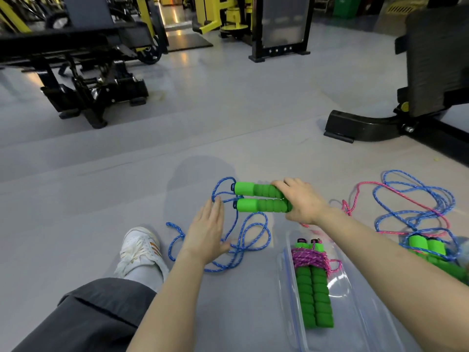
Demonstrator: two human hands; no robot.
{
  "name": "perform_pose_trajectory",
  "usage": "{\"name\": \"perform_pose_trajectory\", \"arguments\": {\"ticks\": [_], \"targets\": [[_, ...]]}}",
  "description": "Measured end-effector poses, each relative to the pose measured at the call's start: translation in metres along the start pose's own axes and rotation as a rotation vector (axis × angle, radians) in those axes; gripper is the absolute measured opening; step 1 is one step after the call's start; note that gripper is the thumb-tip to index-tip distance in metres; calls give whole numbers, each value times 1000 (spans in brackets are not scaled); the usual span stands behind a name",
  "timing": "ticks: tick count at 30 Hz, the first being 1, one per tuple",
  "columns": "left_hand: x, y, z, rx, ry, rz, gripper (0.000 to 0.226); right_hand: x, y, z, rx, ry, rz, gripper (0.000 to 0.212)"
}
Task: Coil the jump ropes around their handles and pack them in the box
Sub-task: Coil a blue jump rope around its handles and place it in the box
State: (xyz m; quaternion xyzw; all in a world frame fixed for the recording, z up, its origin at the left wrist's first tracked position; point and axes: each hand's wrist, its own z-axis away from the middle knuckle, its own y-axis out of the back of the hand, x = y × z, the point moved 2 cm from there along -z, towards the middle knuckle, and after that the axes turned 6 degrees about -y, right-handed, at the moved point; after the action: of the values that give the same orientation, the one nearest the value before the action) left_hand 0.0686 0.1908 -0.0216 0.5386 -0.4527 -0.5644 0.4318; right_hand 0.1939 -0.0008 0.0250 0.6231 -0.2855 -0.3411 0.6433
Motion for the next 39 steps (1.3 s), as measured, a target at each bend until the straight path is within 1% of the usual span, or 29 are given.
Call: {"name": "perform_pose_trajectory", "arguments": {"ticks": [3,6,8,10,12,13,14,16,17,20,23,26,28,30,31,33,34,35,36,37,39], "targets": [[-15,8,3,-59,164,60,108,0,7,3,-13,25,-59,74],[-27,22,-5,-126,235,28,113,-7,13,5,-107,90,-201,77],[-38,29,-11,-154,243,74,108,-11,21,8,-152,129,-244,75],[-44,37,-15,-145,205,138,95,-10,31,10,-99,143,-200,69],[-41,49,-15,-48,163,165,86,-4,40,11,35,119,-77,66],[-37,55,-15,23,133,174,85,-1,44,11,100,105,3,65],[-32,61,-15,115,96,181,87,1,47,11,147,105,66,65],[-22,70,-20,317,3,161,93,2,51,12,200,144,104,64],[-17,73,-24,383,-49,124,96,0,53,13,219,164,92,63],[5,77,-38,484,-178,-8,101,-10,61,15,235,184,-7,57],[21,80,-39,630,-243,-94,89,-15,62,17,211,209,-110,58],[22,78,-35,747,-268,-84,74,-12,60,21,210,218,-188,66],[22,81,-34,780,-219,-33,70,-10,56,21,228,178,-314,69],[23,84,-35,801,-175,-7,71,-10,55,21,250,144,-429,70],[23,85,-36,807,-163,-3,72,-10,56,22,251,133,-458,73],[23,87,-36,807,-116,30,76,-13,56,21,250,73,-538,85],[23,88,-36,804,-71,61,79,-14,57,20,258,8,-664,92],[25,88,-36,794,-17,101,82,-15,55,20,251,-85,-864,97],[27,90,-36,784,40,148,84,-16,54,21,212,-176,-1099,94],[29,92,-37,767,89,192,85,-18,52,21,127,-236,-1329,79],[34,95,-40,736,150,256,84,-29,48,21,-102,-228,-1682,38]]}}
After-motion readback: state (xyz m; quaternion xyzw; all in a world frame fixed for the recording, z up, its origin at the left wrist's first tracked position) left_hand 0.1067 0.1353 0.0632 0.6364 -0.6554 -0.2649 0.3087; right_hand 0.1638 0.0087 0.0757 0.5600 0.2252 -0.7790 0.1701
